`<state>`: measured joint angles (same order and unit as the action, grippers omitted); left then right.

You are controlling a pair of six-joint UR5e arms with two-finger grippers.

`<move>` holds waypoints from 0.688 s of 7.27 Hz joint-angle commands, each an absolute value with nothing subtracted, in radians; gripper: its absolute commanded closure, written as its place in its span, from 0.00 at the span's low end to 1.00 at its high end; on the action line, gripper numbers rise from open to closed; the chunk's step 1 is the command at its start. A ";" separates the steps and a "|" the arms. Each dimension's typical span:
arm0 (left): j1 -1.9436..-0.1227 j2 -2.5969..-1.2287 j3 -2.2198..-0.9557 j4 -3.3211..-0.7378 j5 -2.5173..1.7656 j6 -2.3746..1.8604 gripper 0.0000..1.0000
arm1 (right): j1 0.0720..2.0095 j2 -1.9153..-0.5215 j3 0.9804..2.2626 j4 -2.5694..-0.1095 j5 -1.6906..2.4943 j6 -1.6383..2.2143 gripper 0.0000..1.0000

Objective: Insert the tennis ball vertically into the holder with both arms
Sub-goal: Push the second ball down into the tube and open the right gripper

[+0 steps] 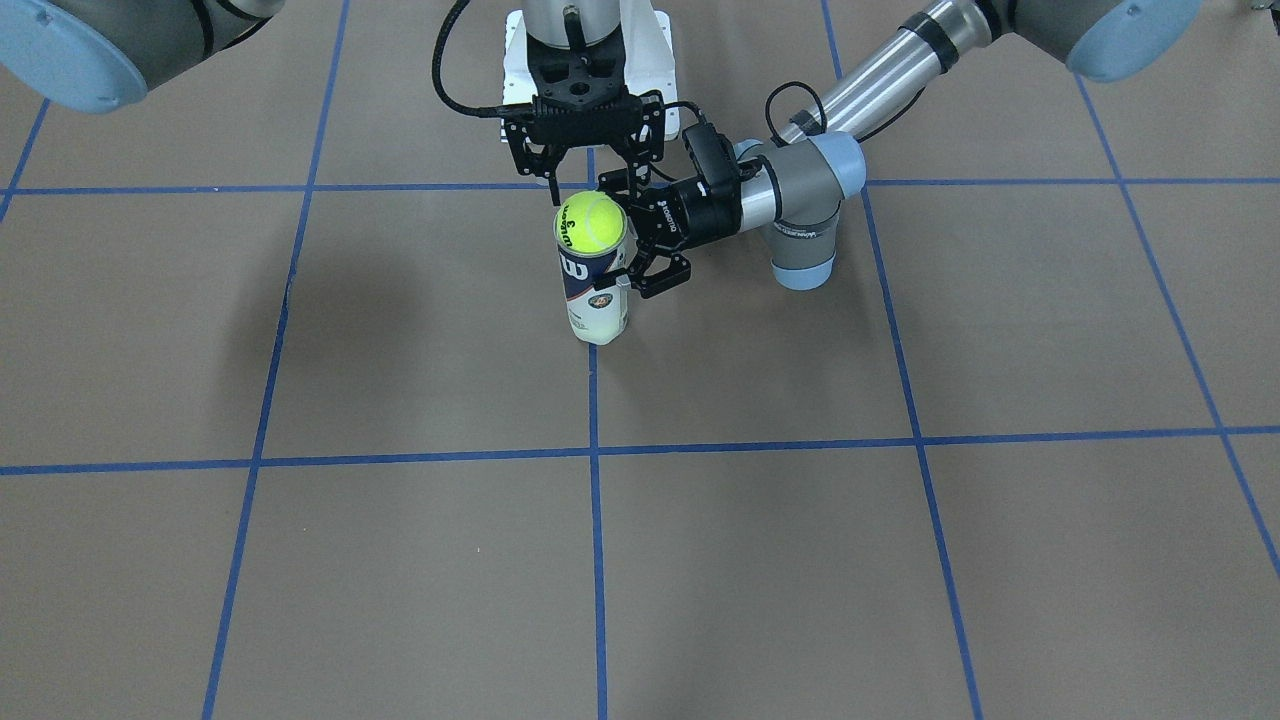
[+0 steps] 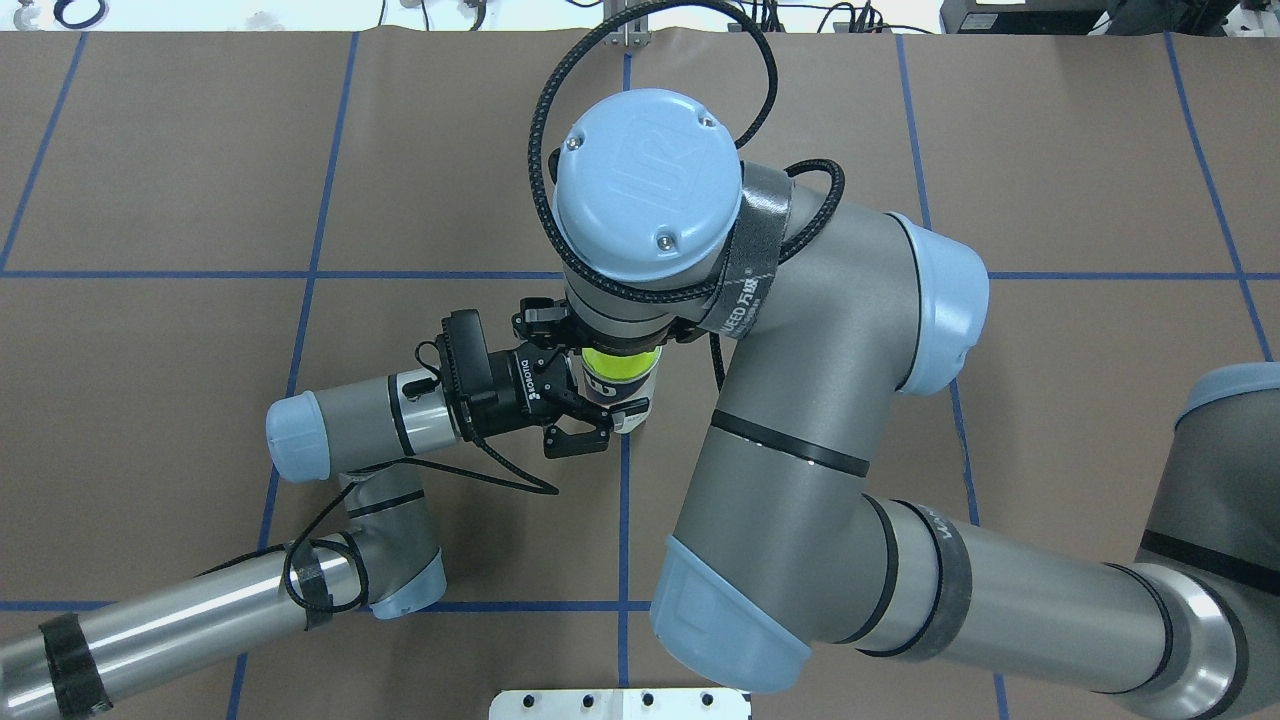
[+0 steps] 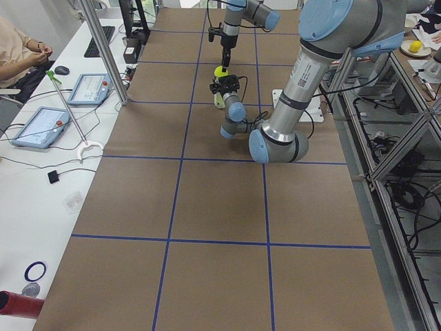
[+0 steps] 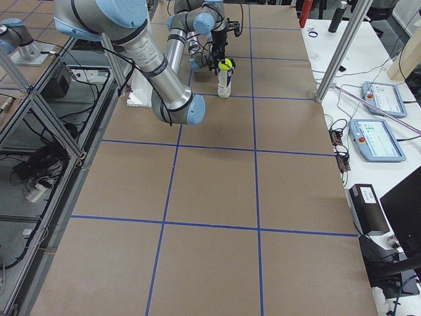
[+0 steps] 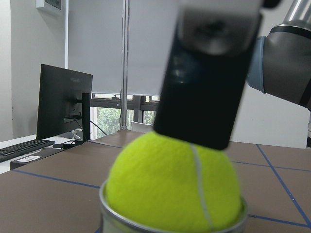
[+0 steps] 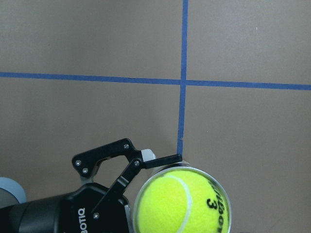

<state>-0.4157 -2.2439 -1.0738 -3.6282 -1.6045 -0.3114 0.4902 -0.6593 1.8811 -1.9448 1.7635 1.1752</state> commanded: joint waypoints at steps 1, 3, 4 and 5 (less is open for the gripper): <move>-0.416 -2.243 -1.074 -3.629 -1.605 -0.311 0.01 | 0.502 -0.655 1.887 -1.947 1.775 1.163 1.00; -0.416 -2.243 -1.074 -3.628 -1.605 -0.311 0.01 | 0.502 -0.669 1.841 -1.939 1.769 1.109 1.00; -0.416 -2.243 -1.074 -3.629 -1.605 -0.311 0.01 | 0.502 -0.670 1.801 -1.898 1.769 1.106 1.00; -0.414 -2.243 -1.074 -3.629 -1.605 -0.311 0.01 | 0.506 -0.664 1.819 -1.896 1.778 1.106 1.00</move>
